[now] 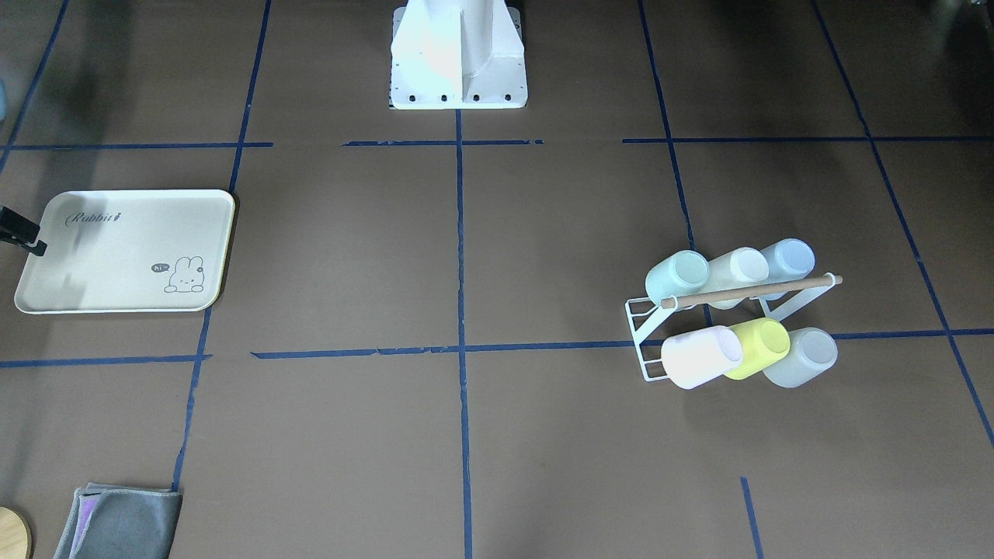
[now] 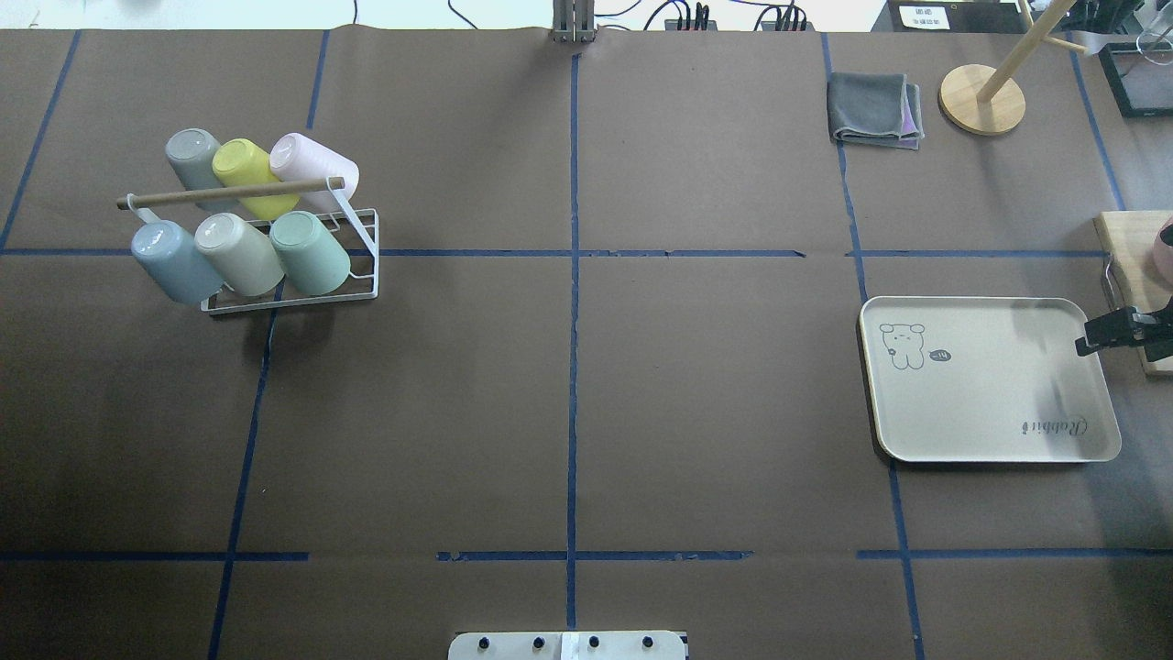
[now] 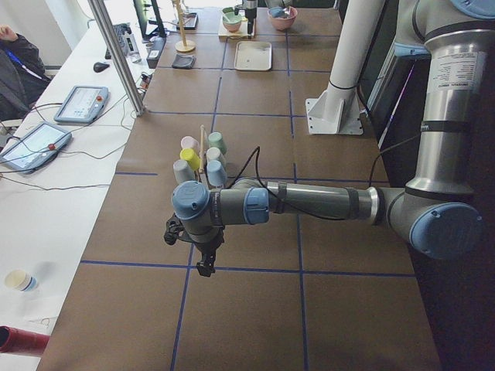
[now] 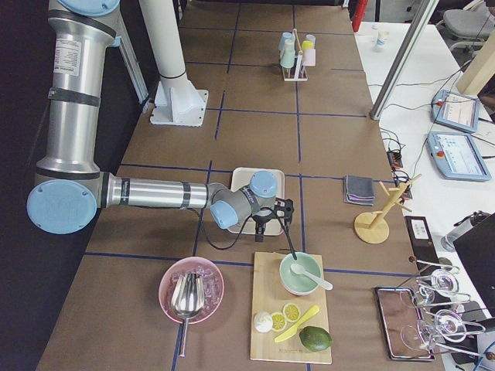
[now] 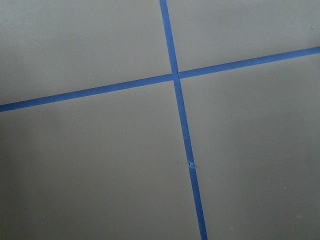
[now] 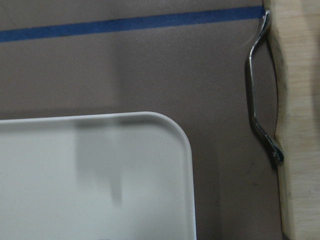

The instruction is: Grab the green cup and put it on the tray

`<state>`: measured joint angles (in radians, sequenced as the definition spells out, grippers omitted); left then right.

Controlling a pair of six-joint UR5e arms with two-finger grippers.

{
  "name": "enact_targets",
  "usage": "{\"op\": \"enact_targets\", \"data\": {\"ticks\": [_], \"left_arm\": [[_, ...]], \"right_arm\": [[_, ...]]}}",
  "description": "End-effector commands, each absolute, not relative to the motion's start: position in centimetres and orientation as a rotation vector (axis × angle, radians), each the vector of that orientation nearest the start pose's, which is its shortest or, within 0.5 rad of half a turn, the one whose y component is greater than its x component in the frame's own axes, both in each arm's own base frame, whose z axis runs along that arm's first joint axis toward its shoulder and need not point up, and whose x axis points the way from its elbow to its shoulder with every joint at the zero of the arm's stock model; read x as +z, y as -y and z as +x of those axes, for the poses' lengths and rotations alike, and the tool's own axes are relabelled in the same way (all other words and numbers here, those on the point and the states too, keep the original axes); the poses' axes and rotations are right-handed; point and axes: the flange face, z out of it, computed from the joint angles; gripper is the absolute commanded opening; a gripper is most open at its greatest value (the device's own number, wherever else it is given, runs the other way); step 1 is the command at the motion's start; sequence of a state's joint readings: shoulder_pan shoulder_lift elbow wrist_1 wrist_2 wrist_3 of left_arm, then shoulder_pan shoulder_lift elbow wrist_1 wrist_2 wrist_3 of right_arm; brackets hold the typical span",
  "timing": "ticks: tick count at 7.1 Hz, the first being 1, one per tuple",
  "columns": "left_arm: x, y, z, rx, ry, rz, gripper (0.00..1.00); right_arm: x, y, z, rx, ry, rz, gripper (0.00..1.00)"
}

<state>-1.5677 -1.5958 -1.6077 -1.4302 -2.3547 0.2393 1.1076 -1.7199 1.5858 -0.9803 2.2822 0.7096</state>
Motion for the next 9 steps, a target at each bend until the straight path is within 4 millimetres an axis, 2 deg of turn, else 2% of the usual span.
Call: {"op": "enact_targets", "data": {"ticks": [1, 4, 5, 6, 9], "left_arm": [[63.7, 49.6, -6.1, 0.201, -0.787, 0.025, 1.0], [63.3, 49.6, -6.1, 0.204, -0.787, 0.033, 1.0], [63.0, 49.6, -6.2, 0.205, -0.786, 0.039, 1.0], [62.9, 49.6, -6.2, 0.205, -0.786, 0.04, 1.0], [62.8, 49.6, -6.2, 0.206, -0.786, 0.042, 1.0]], "right_arm": [[66.8, 42.5, -14.8, 0.05, 0.812, -0.046, 1.0], [68.2, 41.9, -15.6, 0.036, 0.798, -0.077, 0.98], [68.2, 41.9, -15.6, 0.036, 0.8, -0.077, 0.9], [68.2, 41.9, -15.6, 0.04, 0.799, -0.078, 0.79], [68.1, 41.8, -15.5, 0.039, 0.801, -0.078, 0.27]]}}
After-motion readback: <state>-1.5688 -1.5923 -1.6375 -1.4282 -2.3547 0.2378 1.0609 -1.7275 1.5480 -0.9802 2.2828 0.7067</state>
